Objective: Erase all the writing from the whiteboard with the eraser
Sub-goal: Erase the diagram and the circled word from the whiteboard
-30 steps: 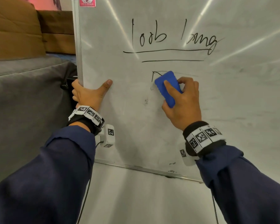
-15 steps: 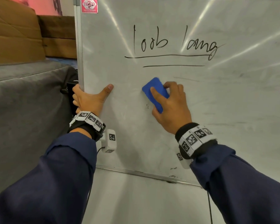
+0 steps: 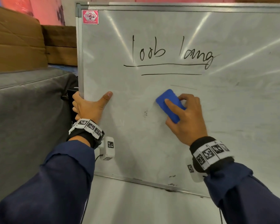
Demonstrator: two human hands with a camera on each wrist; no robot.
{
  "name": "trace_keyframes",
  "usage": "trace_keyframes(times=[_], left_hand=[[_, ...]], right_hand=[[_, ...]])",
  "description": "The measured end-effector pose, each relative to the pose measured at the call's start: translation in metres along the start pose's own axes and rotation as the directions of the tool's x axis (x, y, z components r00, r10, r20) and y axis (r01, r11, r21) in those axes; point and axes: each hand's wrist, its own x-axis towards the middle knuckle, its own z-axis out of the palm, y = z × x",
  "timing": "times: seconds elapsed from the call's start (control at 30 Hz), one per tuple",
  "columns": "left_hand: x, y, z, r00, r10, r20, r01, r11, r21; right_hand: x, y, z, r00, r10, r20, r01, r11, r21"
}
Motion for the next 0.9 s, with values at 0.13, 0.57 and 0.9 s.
trace_keyframes(times=[0.13,0.57,0.9], left_hand=[[-0.002,0.003,0.000,1.000,-0.009,0.000,0.009,1.000,0.003],[-0.007,0.004,0.000,1.000,0.001,0.003,-0.001,0.999,0.044],[-0.005,0.001,-0.002,1.000,0.006,-0.001,-0.006,0.999,0.042]], right_hand=[[0.022,0.000,-0.002,0.993,0.075,-0.087,-0.071,0.996,0.050],[-0.013,0.026,-0.019,0.958,0.196,-0.207,-0.179,0.979,0.097],[-0.027,0.040,-0.027,0.945,0.240,-0.223,-0.223,0.970,0.100]])
